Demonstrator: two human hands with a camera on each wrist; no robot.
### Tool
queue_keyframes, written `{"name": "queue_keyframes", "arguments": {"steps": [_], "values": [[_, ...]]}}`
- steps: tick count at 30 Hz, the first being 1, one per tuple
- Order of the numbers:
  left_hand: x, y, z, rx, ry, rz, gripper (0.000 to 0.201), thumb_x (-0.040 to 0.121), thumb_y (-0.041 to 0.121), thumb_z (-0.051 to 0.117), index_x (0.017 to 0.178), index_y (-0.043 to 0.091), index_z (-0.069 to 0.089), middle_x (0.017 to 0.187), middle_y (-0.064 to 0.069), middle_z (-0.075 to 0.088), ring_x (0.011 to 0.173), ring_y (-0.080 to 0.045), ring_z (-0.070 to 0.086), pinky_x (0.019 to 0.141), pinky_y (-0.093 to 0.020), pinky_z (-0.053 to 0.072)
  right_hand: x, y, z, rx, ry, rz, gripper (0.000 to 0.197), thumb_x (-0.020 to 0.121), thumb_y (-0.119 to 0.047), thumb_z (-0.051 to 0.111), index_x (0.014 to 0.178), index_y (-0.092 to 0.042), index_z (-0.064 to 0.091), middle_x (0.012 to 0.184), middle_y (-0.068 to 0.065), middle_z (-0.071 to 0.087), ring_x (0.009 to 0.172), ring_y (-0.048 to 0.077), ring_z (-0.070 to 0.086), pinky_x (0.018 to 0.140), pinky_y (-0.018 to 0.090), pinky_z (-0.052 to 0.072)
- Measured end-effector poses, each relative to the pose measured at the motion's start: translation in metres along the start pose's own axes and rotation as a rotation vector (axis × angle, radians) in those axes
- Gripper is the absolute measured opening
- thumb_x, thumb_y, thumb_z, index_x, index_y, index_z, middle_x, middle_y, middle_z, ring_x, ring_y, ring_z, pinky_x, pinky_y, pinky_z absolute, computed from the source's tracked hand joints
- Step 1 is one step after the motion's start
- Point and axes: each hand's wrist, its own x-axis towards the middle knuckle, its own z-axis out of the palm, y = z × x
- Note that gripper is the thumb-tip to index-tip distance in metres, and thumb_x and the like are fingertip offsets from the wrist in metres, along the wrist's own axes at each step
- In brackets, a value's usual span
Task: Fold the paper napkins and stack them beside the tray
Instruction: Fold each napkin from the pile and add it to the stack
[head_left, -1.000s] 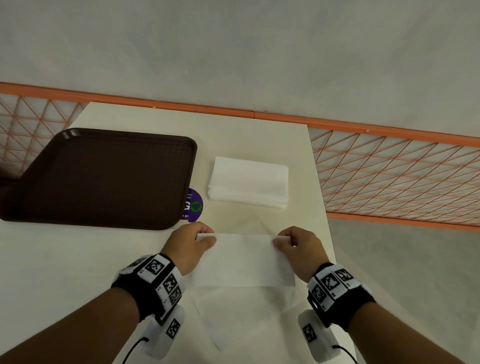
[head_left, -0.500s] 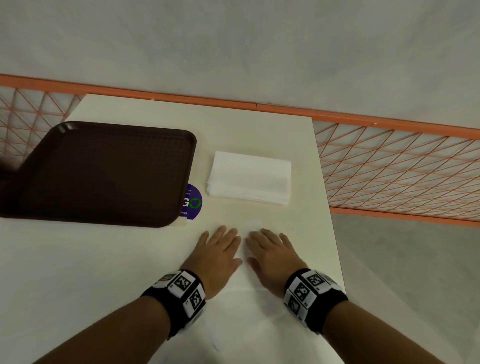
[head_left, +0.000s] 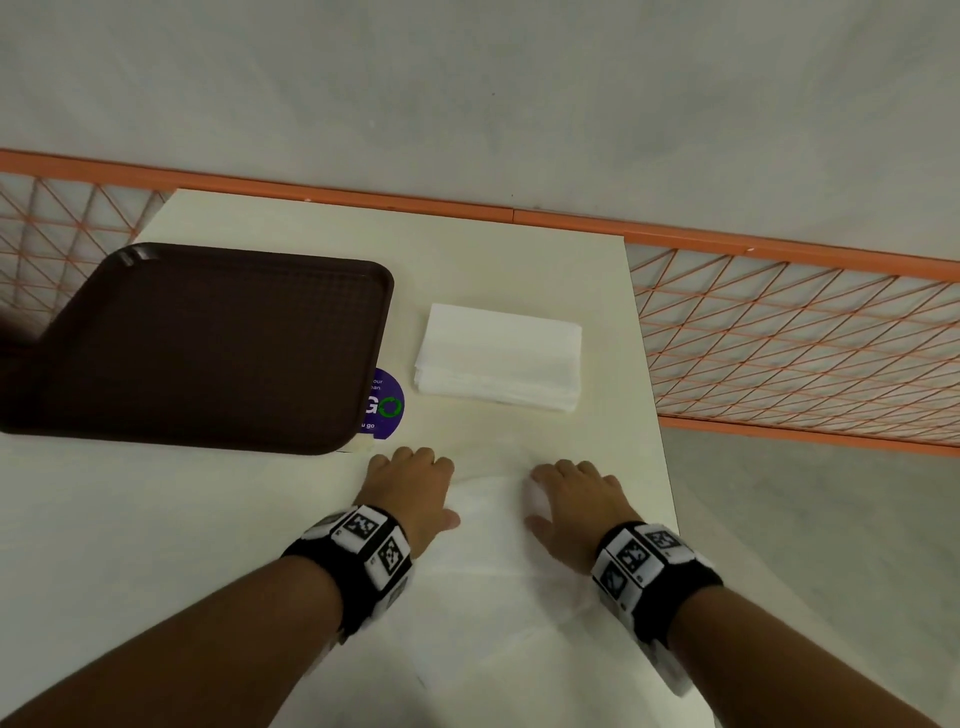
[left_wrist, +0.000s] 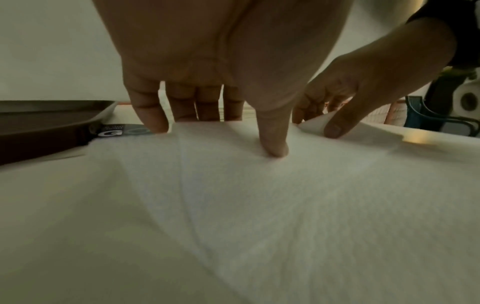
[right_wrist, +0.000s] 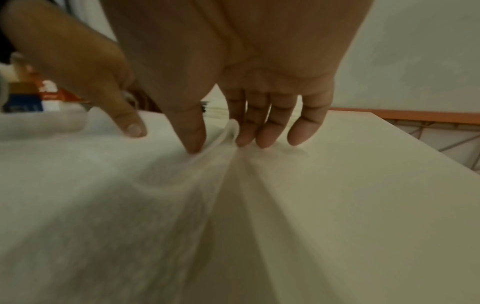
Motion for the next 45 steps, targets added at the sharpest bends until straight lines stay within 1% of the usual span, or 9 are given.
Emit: {"name": "queue_keyframes", "arguments": {"steps": [7, 17, 20, 25, 30, 33, 37, 40, 45], "values": [[0.004, 0.007, -0.008, -0.042, -0.081, -0.037, 0.044, 0.091, 0.044, 0.055, 0.127, 0.019, 0.047, 0.129, -0.002, 0.051, 0.119, -0.025, 0.05, 0.101, -0.038, 0.035, 0.017, 0.0, -0.015, 0.136, -0.17, 0.129, 0.034, 0.084, -0.039, 0.065, 0.111, -0.023, 0.051, 0.112, -0.002, 0.058, 0.103, 0.022, 0.056, 0.089, 0.034, 0.046], [-0.023, -0.023, 0.009, -0.2, 0.175, 0.106, 0.034, 0.102, 0.033, 0.038, 0.127, 0.023, 0.058, 0.127, 0.006, 0.056, 0.115, -0.017, 0.051, 0.097, -0.03, 0.04, -0.015, 0.012, 0.004, 0.341, 0.062, 0.058, 0.022, 0.095, -0.038, 0.051, 0.106, -0.026, 0.066, 0.105, -0.008, 0.057, 0.097, 0.017, 0.058, 0.083, 0.029, 0.046], [-0.027, -0.034, 0.016, -0.362, 0.312, 0.193, 0.03, 0.098, 0.029, 0.048, 0.118, 0.019, 0.068, 0.123, 0.004, 0.063, 0.112, -0.019, 0.058, 0.097, -0.032, 0.044, -0.023, 0.017, 0.008, 0.415, 0.119, 0.025, 0.022, 0.095, -0.04, 0.053, 0.103, -0.03, 0.071, 0.099, -0.017, 0.057, 0.093, 0.009, 0.059, 0.084, 0.027, 0.048], [-0.029, -0.048, 0.011, -0.922, 0.131, 0.038, 0.012, 0.088, 0.028, 0.067, 0.097, 0.024, 0.074, 0.094, 0.012, 0.072, 0.095, -0.008, 0.066, 0.093, -0.031, 0.051, -0.025, 0.024, -0.003, 0.718, 0.264, 0.003, 0.013, 0.091, -0.029, 0.064, 0.095, -0.024, 0.075, 0.091, -0.017, 0.069, 0.083, -0.002, 0.062, 0.076, 0.008, 0.044], [-0.022, -0.046, -0.003, -1.399, 0.082, -0.064, 0.01, 0.09, 0.015, 0.065, 0.093, 0.014, 0.074, 0.093, -0.011, 0.074, 0.093, -0.032, 0.07, 0.089, -0.051, 0.054, -0.011, 0.022, -0.027, 1.158, 0.226, 0.116, 0.022, 0.095, -0.022, 0.059, 0.076, -0.024, 0.07, 0.077, 0.006, 0.068, 0.076, 0.029, 0.063, 0.08, 0.05, 0.056], [-0.009, -0.041, -0.019, -1.599, 0.144, -0.111, 0.017, 0.09, 0.014, 0.063, 0.103, 0.007, 0.071, 0.099, -0.013, 0.074, 0.097, -0.032, 0.069, 0.094, -0.051, 0.051, 0.002, 0.023, -0.04, 1.263, 0.223, 0.184, 0.021, 0.095, -0.025, 0.059, 0.077, -0.02, 0.068, 0.078, 0.004, 0.065, 0.077, 0.024, 0.059, 0.081, 0.056, 0.053], [0.022, -0.044, -0.046, -1.47, 0.291, -0.126, 0.016, 0.09, 0.023, 0.065, 0.1, 0.013, 0.072, 0.094, -0.006, 0.075, 0.091, -0.026, 0.071, 0.09, -0.047, 0.054, 0.023, 0.024, -0.056, 1.401, 0.205, 0.295, 0.012, 0.094, -0.02, 0.06, 0.095, -0.011, 0.067, 0.092, 0.01, 0.07, 0.081, 0.026, 0.067, 0.075, 0.05, 0.059], [0.044, -0.045, -0.065, -1.229, 0.372, -0.135, 0.017, 0.093, 0.029, 0.06, 0.095, 0.015, 0.07, 0.085, 0.001, 0.072, 0.081, -0.018, 0.068, 0.076, -0.032, 0.055, 0.042, 0.029, -0.063, 1.386, 0.199, 0.352, 0.01, 0.094, -0.019, 0.061, 0.092, -0.011, 0.065, 0.09, 0.012, 0.07, 0.073, 0.026, 0.069, 0.059, 0.036, 0.058], [0.08, -0.052, -0.066, -1.016, 0.354, -0.177, 0.035, 0.094, 0.033, 0.057, 0.086, 0.0, 0.066, 0.081, -0.015, 0.068, 0.074, -0.03, 0.063, 0.066, -0.033, 0.049, 0.073, 0.043, -0.07, 1.232, 0.271, 0.394, 0.012, 0.089, -0.02, 0.067, 0.082, -0.012, 0.064, 0.091, 0.014, 0.07, 0.075, 0.028, 0.069, 0.066, 0.045, 0.06]]}}
